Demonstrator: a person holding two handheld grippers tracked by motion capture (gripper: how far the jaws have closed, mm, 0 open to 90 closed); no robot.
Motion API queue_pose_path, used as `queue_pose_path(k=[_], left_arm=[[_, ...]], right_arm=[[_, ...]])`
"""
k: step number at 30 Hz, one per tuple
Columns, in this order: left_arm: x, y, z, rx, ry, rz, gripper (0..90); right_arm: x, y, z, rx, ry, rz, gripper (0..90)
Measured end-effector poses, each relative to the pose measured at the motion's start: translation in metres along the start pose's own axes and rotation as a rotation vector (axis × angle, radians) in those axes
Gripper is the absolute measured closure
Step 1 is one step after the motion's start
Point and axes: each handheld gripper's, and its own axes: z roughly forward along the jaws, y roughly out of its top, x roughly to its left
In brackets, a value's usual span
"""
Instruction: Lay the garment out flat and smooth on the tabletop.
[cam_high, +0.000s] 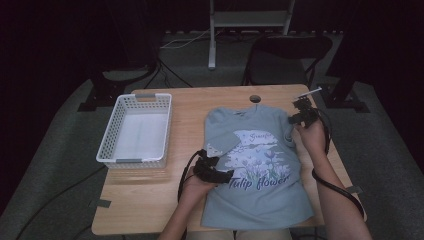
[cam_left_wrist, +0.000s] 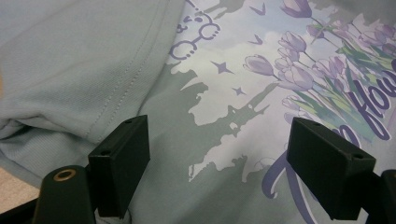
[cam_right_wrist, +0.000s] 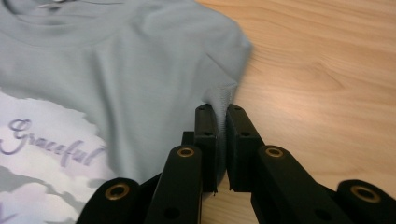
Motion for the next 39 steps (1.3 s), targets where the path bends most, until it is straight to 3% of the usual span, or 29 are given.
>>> queue_pose_path(k=[10,25,27,34,36,39], left_arm=[[0.0,-0.001,0.002,0.014,0.002,0.0,22.7],[-0.002,0.0,0.001,0.01,0.002,0.0,22.7],[-0.002,0.0,0.001,0.008,0.002,-0.002,22.7],[-0.002,-0.001,0.002,0.018,0.001,0.007,22.7],[-0.002,-0.001,0.002,0.023,0.001,0.012,22.7],[-0.003,-0.001,0.001,0.021,0.0,0.009,22.7]], right_arm=[[-0.042,-0.024,-0.005,-0.028,-0.029,0.147,84.3],[-0.075,-0.054,0.0,-0.011,-0.065,0.217,80.6],[-0.081,-0.06,-0.001,-0.012,-0.059,0.24,73.6],[-0.083,-0.07,-0.002,-0.034,-0.026,0.242,59.8],[-0.081,-0.074,-0.002,-0.039,-0.011,0.235,54.7],[-0.073,-0.078,0.0,-0.027,-0.01,0.188,43.8]])
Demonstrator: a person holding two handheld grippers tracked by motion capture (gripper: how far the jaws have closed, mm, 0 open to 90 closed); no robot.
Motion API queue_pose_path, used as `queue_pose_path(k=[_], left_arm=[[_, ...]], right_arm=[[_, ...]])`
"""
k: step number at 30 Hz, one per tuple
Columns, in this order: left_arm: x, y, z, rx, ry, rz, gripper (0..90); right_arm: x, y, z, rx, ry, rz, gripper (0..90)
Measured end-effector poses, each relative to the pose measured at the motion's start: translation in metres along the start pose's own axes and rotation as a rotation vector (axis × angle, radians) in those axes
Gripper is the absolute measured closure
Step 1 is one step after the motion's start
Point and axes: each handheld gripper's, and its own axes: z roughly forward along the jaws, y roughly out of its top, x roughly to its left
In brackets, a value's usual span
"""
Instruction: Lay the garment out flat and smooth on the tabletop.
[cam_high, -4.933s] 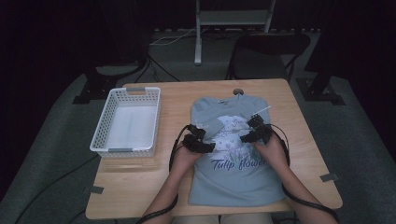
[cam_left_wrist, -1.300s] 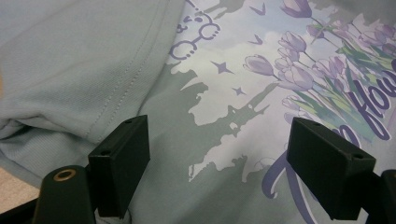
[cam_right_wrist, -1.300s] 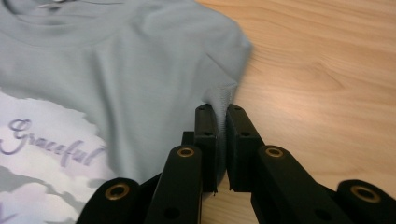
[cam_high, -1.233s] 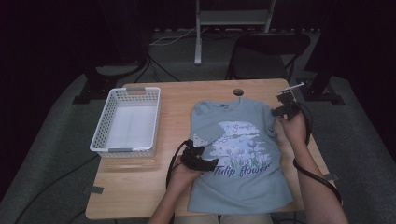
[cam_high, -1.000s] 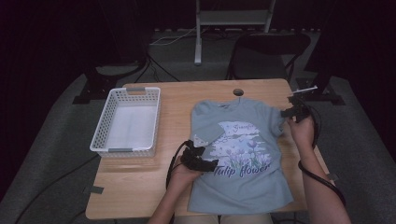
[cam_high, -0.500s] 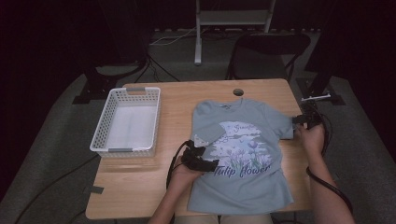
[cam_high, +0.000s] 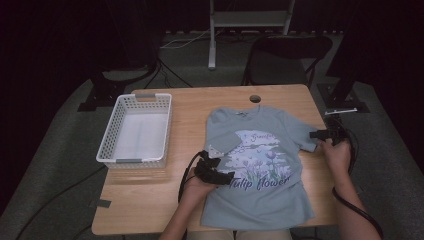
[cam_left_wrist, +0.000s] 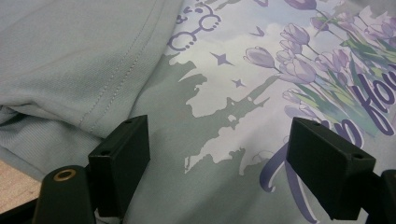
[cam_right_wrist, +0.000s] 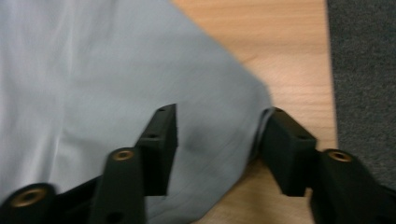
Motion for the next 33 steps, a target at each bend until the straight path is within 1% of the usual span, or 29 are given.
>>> queue_pose_path(k=[1,2,3,5,6,7,8,9,10,11,12,13,14,15,16,17,19,20,21,23,25,27,28,30,31,32,33], left_arm=[[0.0,0.0,0.0,0.0,0.002,0.001,22.7],[0.0,0.0,0.0,0.0,0.002,0.001,22.7],[0.0,0.0,0.0,0.001,0.003,0.0,22.7],[-0.001,0.0,0.0,0.001,0.006,0.004,22.7],[0.0,0.0,0.0,0.004,0.006,0.008,22.7],[0.0,0.0,0.0,0.004,0.007,0.006,22.7],[0.0,-0.001,0.0,0.003,0.005,0.007,22.7],[0.0,-0.001,0.0,0.003,0.005,0.007,22.7],[0.0,-0.001,-0.001,-0.002,0.006,0.001,22.7],[0.0,-0.001,-0.001,-0.001,0.003,0.003,22.7],[0.0,0.0,-0.002,-0.001,0.005,0.003,22.7],[0.0,0.0,-0.002,-0.001,0.005,0.006,22.7],[0.0,0.0,-0.003,-0.002,0.003,0.003,22.7],[0.0,0.0,-0.003,-0.002,0.007,0.004,22.7],[0.0,-0.001,-0.003,-0.003,0.01,0.006,22.7],[0.0,-0.001,-0.003,0.003,0.009,0.012,22.7],[0.0,-0.001,-0.003,0.006,0.015,0.018,22.7],[0.001,-0.001,-0.003,0.008,0.016,0.015,22.7],[0.001,-0.001,-0.003,0.007,0.017,0.014,22.7],[0.002,0.0,-0.002,0.004,0.02,0.009,22.7],[0.002,0.001,-0.002,0.006,0.018,0.012,22.7],[0.002,0.002,-0.002,0.002,0.028,0.008,22.7],[0.003,0.003,-0.002,0.005,0.026,0.013,22.7],[0.003,0.005,-0.002,0.005,0.034,0.009,22.7],[0.004,0.006,-0.002,0.004,0.032,0.008,22.7],[0.004,0.007,-0.002,0.003,0.039,0.008,22.7],[0.004,0.009,-0.003,0.005,0.047,0.017,22.7]], right_arm=[[0.003,-0.002,0.0,-0.001,-0.008,-0.013,40.8],[0.005,-0.005,-0.001,-0.017,-0.017,-0.023,38.0],[0.007,-0.008,-0.002,-0.032,-0.012,-0.02,36.0],[0.008,-0.01,-0.003,-0.04,-0.01,-0.021,34.3],[0.01,-0.015,-0.006,-0.07,0.0,-0.02,24.8],[0.01,-0.016,-0.007,-0.071,0.011,-0.026,19.8],[0.011,-0.018,-0.008,-0.074,0.036,-0.04,14.8],[0.011,-0.018,-0.008,-0.074,0.036,-0.04,14.8],[0.011,-0.021,-0.009,-0.076,0.049,-0.051,13.6],[0.014,-0.025,-0.011,-0.089,0.068,-0.075,12.1],[0.015,-0.028,-0.014,-0.107,0.092,-0.088,12.2],[0.016,-0.031,-0.016,-0.121,0.133,-0.093,12.1],[0.017,-0.034,-0.019,-0.14,0.155,-0.098,12.1],[0.018,-0.038,-0.023,-0.161,0.163,-0.099,12.0],[0.017,-0.042,-0.025,-0.175,0.181,-0.104,9.6],[0.017,-0.046,-0.028,-0.187,0.198,-0.11,9.7],[0.015,-0.055,-0.034,-0.208,0.252,-0.108,9.4],[0.014,-0.06,-0.038,-0.222,0.264,-0.117,7.3],[0.014,-0.065,-0.041,-0.235,0.264,-0.126,6.0],[0.013,-0.075,-0.047,-0.247,0.285,-0.134,0.0],[0.013,-0.085,-0.052,-0.259,0.287,-0.142,0.0],[0.013,-0.096,-0.057,-0.274,0.287,-0.13,0.0],[0.013,-0.102,-0.059,-0.283,0.294,-0.122,0.0],[0.015,-0.112,-0.062,-0.29,0.286,-0.115,0.0],[0.016,-0.117,-0.064,-0.3,0.29,-0.11,0.0],[0.018,-0.121,-0.064,-0.303,0.291,-0.108,0.0],[0.021,-0.126,-0.064,-0.299,0.285,-0.116,0.0]])
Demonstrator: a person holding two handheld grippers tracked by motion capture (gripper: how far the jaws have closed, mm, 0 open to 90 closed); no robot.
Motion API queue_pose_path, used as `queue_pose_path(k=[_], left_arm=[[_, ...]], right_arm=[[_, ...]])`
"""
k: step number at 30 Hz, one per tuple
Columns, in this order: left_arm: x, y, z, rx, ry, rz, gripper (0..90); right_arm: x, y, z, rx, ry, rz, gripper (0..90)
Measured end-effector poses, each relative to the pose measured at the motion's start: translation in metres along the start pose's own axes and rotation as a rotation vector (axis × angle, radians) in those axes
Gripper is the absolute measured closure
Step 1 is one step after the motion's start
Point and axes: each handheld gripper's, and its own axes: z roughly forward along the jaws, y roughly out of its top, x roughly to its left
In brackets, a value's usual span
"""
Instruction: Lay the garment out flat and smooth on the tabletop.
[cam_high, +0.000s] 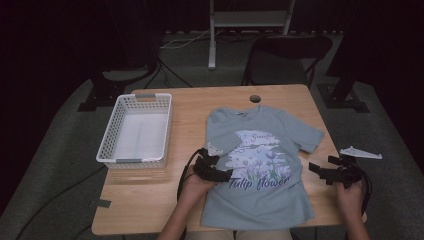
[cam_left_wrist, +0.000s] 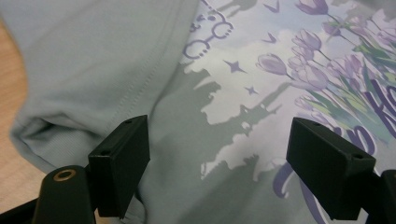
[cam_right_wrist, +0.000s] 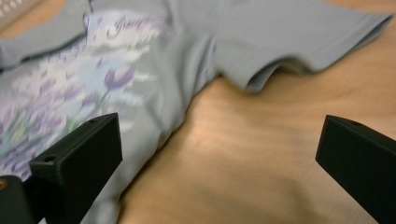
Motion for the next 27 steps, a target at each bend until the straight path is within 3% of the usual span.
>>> queue_pose_path(k=[4,8,13,16,18,25,27], left_arm=[[0.001,0.01,0.0,0.002,0.016,0.02,22.8],[0.003,0.022,0.004,-0.003,0.029,0.025,22.7],[0.008,0.036,0.014,-0.024,-0.012,0.057,22.7],[0.011,0.046,0.02,-0.012,0.008,0.07,22.7],[0.013,0.054,0.022,-0.025,0.009,0.056,22.6],[0.012,0.078,0.034,-0.004,0.089,0.059,17.8],[0.012,0.083,0.04,-0.002,0.089,0.058,17.8]], right_arm=[[0.008,-0.011,0.001,0.011,-0.033,-0.051,2.0],[0.011,-0.013,0.002,0.016,-0.042,-0.064,2.0],[0.009,-0.013,0.002,0.012,-0.032,-0.052,2.2],[0.008,-0.013,0.002,0.007,-0.022,-0.044,2.3],[0.007,-0.013,0.002,0.011,-0.017,-0.041,2.3],[0.008,-0.013,0.002,0.014,-0.02,-0.04,3.8],[0.008,-0.013,0.002,0.017,-0.021,-0.044,3.8]])
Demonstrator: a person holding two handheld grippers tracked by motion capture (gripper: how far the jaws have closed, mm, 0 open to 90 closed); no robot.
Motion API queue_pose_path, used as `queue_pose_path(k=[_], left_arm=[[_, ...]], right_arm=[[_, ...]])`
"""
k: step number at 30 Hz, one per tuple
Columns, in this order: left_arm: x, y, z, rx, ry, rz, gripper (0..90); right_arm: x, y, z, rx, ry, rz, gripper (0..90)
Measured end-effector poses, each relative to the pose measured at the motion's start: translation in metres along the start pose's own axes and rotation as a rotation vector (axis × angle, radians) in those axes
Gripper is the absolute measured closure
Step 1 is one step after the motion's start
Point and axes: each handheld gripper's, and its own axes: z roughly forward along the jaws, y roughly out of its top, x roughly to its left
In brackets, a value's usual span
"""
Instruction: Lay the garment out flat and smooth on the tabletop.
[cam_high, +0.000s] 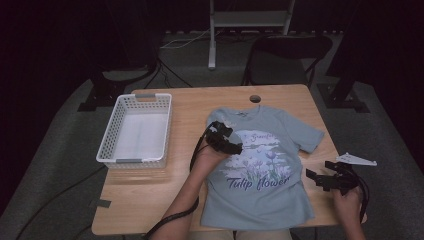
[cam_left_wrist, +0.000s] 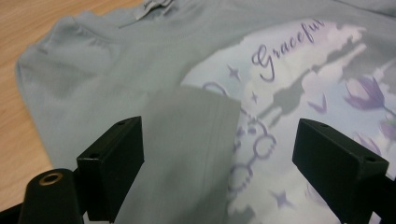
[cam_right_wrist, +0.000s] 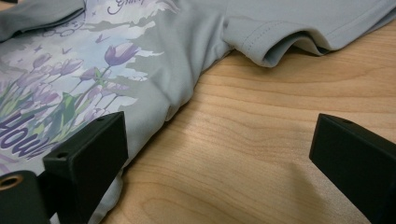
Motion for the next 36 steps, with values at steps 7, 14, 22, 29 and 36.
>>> queue_pose_path(k=[7,14,22,29,36], left_arm=[[-0.006,0.003,0.022,0.058,-0.011,0.052,22.6],[-0.008,0.002,0.037,0.086,0.022,0.082,39.4],[-0.002,-0.002,0.039,0.067,-0.016,0.085,70.6],[0.008,0.0,0.027,0.006,-0.002,0.039,88.5],[0.028,0.002,0.005,-0.063,0.059,-0.046,89.3]], right_arm=[[-0.001,0.0,0.0,0.001,0.016,0.004,4.3],[-0.001,0.0,0.001,0.012,0.026,0.003,4.5],[-0.002,0.001,0.002,0.025,0.037,0.009,4.9],[-0.003,0.001,0.003,0.038,0.036,0.014,5.1],[-0.003,0.001,0.004,0.039,0.037,0.015,5.1]])
